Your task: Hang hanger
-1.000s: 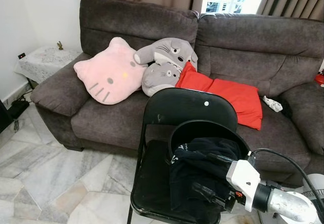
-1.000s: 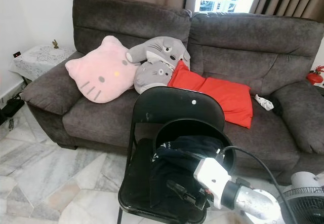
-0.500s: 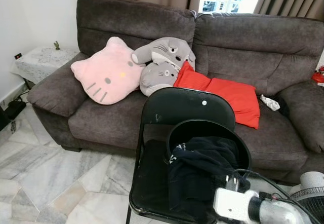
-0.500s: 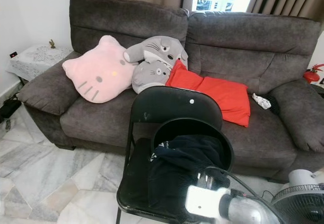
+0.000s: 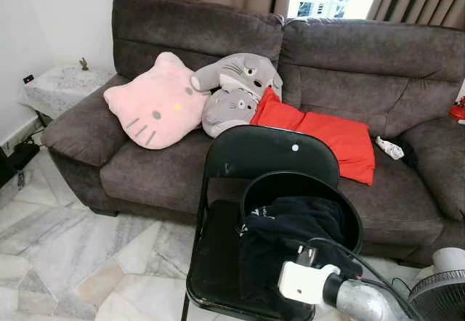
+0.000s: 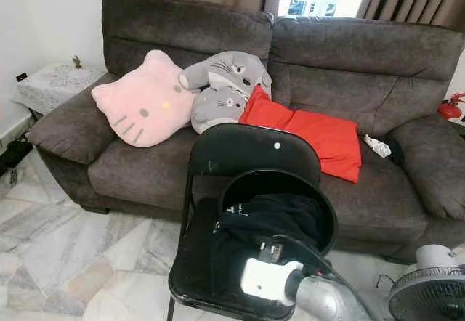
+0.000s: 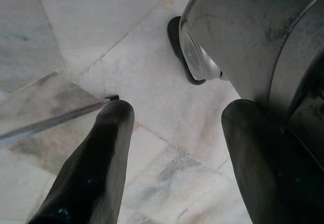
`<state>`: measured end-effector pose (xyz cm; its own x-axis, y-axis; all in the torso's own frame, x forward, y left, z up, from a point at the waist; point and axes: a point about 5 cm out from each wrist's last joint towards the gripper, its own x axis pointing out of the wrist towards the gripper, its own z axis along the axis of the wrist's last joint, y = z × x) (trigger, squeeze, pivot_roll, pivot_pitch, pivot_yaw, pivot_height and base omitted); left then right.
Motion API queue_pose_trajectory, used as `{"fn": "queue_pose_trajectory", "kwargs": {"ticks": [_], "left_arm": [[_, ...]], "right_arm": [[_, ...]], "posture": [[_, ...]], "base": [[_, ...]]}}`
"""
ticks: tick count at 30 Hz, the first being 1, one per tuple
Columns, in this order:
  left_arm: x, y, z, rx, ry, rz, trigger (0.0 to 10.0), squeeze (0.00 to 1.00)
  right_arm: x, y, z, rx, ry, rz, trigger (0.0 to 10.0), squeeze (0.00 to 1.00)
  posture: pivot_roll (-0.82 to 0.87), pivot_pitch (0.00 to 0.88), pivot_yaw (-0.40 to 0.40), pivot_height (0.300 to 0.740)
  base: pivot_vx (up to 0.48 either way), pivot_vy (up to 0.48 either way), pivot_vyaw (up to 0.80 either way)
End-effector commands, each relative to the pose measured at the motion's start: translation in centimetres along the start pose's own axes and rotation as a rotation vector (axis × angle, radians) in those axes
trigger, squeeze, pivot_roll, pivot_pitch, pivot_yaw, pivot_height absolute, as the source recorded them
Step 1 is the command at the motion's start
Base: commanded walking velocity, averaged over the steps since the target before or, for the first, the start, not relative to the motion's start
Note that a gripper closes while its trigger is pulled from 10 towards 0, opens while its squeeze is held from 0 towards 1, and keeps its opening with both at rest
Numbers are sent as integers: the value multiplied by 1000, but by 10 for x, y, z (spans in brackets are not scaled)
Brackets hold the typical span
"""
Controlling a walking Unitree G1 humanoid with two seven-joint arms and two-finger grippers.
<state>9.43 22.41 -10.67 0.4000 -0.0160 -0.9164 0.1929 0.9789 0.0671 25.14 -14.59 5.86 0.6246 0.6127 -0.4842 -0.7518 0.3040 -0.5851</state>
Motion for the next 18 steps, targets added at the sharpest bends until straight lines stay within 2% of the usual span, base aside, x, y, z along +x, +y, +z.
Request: {"fn": "queue_pose_trajectory", "kwargs": {"ticks": [1, 8, 13, 14, 15, 18], "left_arm": [[1, -5, 1, -9, -3, -13, 10000, 0], [1, -5, 2, -11, -7, -14, 10000, 0], [2, -5, 3, -18, -11, -13, 10000, 0], [2, -5, 3, -18, -10, -13, 10000, 0], [2, -6, 3, -20, -10, -13, 10000, 0], [2, -6, 3, -23, -11, -12, 10000, 0]], "right_arm": [[0, -6, 9, 40, -68, -22, 10000, 0], [6, 0, 14, 67, -98, 61, 10000, 0], [11, 10, 9, 54, -46, 171, 10000, 0], [12, 12, 8, 32, -33, 182, 10000, 0], [15, 15, 4, -31, 3, 201, 10000, 0], [19, 14, 5, -65, 7, 199, 10000, 0]], "posture": [[-77, 12, -56, 740], [-73, 8, -63, 740], [-69, 7, -67, 740], [-69, 7, -67, 740], [-67, 6, -72, 740], [-63, 7, -74, 740]], "base": [[0, 0, 0], [0, 0, 0], [0, 0, 0], [0, 0, 0], [0, 0, 0], [0, 0, 0]]}}
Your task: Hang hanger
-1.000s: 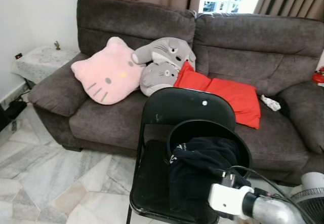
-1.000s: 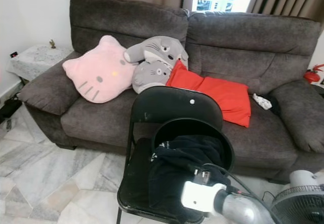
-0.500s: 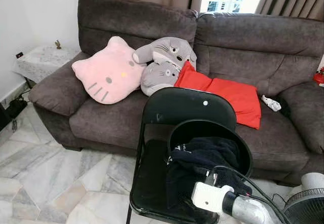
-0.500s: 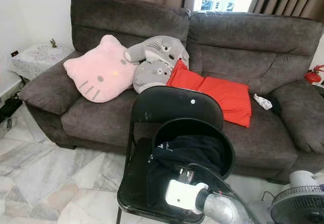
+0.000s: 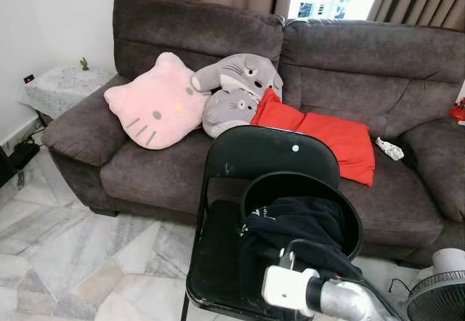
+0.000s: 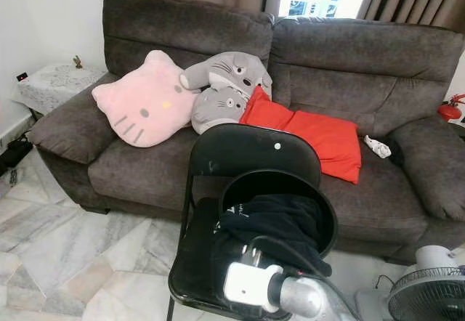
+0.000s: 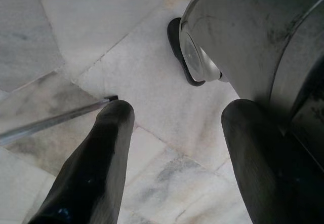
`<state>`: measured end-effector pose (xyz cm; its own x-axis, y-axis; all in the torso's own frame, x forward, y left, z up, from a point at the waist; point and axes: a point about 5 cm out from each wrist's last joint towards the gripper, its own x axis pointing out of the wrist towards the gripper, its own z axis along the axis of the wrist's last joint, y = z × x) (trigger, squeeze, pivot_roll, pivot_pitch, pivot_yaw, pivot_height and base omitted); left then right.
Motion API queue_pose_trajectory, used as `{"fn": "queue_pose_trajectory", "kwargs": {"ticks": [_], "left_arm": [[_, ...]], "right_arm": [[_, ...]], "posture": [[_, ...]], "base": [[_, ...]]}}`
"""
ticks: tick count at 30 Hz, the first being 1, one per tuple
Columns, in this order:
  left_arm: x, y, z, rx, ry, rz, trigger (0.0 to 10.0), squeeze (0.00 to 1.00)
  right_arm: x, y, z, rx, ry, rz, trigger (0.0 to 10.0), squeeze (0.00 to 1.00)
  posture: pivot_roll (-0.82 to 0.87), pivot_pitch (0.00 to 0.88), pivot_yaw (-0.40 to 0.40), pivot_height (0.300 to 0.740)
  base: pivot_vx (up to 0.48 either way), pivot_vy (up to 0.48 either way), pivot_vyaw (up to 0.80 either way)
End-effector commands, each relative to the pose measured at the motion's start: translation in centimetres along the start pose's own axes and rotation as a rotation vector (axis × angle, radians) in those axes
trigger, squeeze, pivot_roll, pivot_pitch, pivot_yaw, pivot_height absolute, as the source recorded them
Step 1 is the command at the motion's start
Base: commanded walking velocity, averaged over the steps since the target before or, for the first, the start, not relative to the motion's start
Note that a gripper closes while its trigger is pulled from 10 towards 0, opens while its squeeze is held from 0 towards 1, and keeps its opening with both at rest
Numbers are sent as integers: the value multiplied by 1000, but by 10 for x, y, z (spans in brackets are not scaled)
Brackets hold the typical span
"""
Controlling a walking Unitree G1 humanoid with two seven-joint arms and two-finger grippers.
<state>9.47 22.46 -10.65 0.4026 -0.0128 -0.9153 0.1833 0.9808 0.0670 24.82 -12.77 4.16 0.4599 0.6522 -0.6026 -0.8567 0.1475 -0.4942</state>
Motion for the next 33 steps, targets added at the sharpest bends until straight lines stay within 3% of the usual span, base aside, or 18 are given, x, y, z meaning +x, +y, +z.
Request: {"fn": "queue_pose_trajectory", "kwargs": {"ticks": [1, 14, 15, 17, 24, 33], "left_arm": [[2, -7, 3, -15, -9, -16, 10000, 0], [2, -9, 3, -17, -8, -18, 10000, 0], [2, -9, 3, -17, -9, -18, 10000, 0], [2, -9, 3, -18, -9, -18, 10000, 0], [3, -10, 4, -16, -10, -18, 10000, 0], [3, -11, 5, -15, -12, -19, 10000, 0]], "right_arm": [[1, -5, 2, -34, -1, -12, 10000, 0], [15, -12, 10, -88, 6, -69, 10000, 0], [-1, -17, -5, -90, 24, -67, 10000, 0], [-9, -20, -12, -94, 32, -69, 10000, 0], [-10, -18, -14, -102, 57, -33, 10000, 0], [-5, -27, -14, -147, 50, -107, 10000, 0]], "posture": [[-63, 7, -74, 740], [-67, 9, -74, 740], [-67, 9, -75, 740], [-67, 9, -75, 740], [-71, 7, -74, 740], [-73, 2, -77, 740]], "base": [[0, 0, 0], [0, 0, 0], [0, 0, 0], [0, 0, 0], [0, 0, 0], [0, 0, 0]]}}
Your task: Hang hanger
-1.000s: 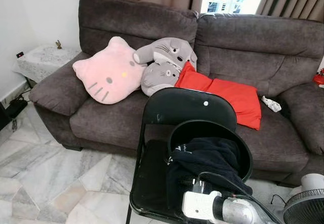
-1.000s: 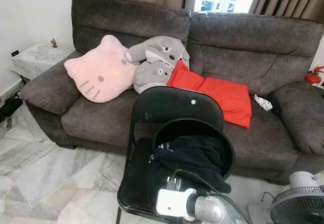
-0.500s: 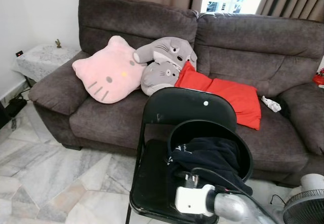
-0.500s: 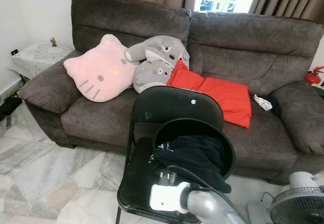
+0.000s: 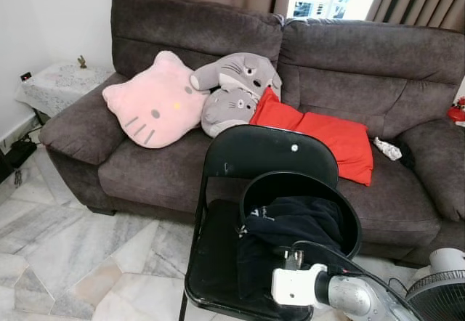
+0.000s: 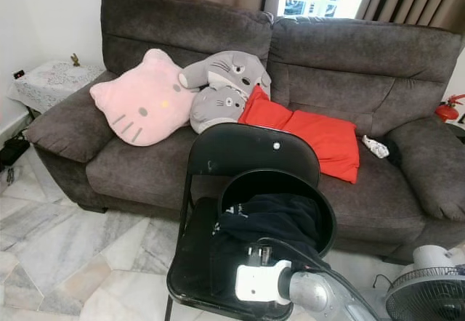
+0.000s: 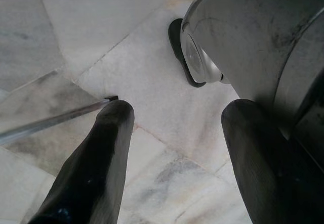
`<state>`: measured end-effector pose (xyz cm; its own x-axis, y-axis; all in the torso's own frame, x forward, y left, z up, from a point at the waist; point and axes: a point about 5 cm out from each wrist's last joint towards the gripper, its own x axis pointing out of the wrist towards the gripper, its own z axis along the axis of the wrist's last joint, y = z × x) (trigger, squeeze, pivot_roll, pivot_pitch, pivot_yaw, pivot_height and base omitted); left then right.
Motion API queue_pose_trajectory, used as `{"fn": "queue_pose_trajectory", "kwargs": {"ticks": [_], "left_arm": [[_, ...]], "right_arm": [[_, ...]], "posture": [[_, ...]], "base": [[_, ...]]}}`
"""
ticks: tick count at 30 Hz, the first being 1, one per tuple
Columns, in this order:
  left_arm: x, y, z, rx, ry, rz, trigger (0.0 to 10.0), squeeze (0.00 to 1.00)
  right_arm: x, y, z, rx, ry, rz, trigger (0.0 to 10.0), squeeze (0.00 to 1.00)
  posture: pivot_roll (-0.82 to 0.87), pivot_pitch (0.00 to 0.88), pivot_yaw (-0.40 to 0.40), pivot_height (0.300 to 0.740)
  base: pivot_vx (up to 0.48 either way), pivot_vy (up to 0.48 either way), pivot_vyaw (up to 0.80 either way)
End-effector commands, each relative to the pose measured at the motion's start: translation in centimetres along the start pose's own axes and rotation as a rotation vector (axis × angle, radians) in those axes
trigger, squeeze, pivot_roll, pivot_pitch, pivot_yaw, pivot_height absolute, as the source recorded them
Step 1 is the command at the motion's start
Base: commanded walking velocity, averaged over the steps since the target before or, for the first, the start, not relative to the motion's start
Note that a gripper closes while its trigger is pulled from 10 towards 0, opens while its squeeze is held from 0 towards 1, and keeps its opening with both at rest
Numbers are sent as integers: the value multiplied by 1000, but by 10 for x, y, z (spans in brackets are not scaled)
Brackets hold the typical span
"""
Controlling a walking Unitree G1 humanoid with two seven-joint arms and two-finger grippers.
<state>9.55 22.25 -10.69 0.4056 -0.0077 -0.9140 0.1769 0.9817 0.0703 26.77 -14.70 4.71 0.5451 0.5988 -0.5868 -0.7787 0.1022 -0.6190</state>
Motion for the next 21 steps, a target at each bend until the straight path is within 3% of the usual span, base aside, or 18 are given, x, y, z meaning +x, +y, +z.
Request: {"fn": "queue_pose_trajectory", "kwargs": {"ticks": [1, 21], "left_arm": [[2, -9, 4, -10, -10, -24, 10000, 0], [2, -9, 4, -2, -8, -26, 10000, 0]], "right_arm": [[3, -6, 2, -22, -8, -35, 10000, 0], [18, -7, 21, -35, -115, -147, 10000, 0]], "posture": [[-73, 0, -77, 740], [-84, 2, -76, 740]], "base": [[0, 0, 0], [0, 0, 0]]}}
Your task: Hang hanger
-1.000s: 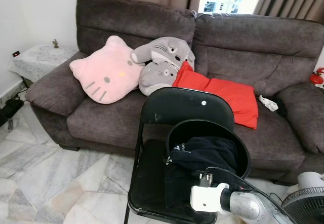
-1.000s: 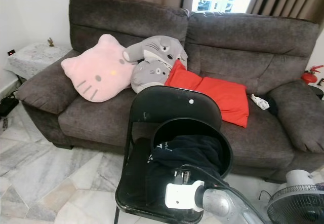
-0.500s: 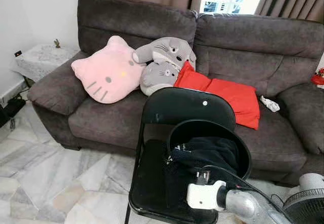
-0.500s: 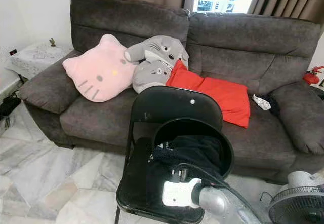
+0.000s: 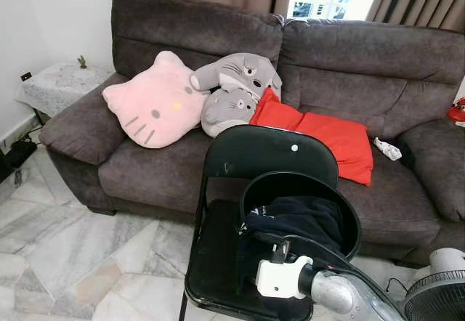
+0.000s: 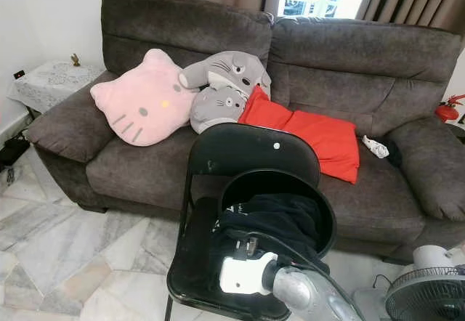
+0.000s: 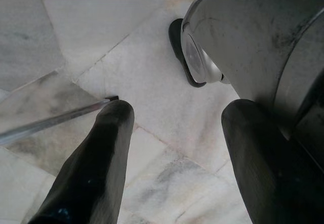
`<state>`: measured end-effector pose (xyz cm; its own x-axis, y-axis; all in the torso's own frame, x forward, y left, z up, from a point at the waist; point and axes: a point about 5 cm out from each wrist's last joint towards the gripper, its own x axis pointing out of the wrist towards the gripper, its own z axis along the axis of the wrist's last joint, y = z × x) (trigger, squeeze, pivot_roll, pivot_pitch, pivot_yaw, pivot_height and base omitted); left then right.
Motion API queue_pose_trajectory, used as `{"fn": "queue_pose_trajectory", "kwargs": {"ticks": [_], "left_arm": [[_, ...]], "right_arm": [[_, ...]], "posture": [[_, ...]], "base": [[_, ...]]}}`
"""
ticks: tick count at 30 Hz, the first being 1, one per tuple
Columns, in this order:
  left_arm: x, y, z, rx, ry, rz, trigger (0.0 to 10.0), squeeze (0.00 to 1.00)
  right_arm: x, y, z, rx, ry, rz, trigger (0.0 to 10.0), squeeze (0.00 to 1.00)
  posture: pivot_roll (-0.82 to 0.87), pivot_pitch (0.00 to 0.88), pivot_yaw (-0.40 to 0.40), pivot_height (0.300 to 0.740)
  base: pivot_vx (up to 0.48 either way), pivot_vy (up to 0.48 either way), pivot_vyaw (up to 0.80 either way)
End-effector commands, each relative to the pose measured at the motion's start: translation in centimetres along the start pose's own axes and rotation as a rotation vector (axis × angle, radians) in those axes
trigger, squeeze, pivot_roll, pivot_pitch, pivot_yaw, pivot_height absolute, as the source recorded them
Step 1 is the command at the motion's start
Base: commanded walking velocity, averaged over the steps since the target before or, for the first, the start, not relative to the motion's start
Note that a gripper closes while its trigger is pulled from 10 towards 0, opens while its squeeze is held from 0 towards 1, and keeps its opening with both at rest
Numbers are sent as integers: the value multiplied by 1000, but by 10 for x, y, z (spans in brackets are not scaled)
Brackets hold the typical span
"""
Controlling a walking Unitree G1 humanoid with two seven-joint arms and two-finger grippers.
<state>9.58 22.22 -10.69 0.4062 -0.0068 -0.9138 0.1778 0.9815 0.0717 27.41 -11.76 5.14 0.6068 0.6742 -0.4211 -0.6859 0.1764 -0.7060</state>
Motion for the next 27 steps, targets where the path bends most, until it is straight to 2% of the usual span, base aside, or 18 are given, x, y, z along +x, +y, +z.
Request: {"fn": "queue_pose_trajectory", "kwargs": {"ticks": [1, 26, 27], "left_arm": [[2, -9, 4, -3, -7, -27, 10000, 0], [3, -10, 5, -14, -10, -25, 10000, 0], [3, -10, 5, -15, -11, -25, 10000, 0]], "right_arm": [[0, -3, -3, -11, 12, 1, 10000, 0], [-1, -5, -5, -80, 41, 9, 10000, 0], [-1, -5, -5, -81, 41, 5, 1137, 0]], "posture": [[-84, 2, -76, 740], [-80, 5, -87, 740], [-80, 5, -87, 740]], "base": [[0, 0, 0], [0, 0, 0], [0, 0, 0]]}}
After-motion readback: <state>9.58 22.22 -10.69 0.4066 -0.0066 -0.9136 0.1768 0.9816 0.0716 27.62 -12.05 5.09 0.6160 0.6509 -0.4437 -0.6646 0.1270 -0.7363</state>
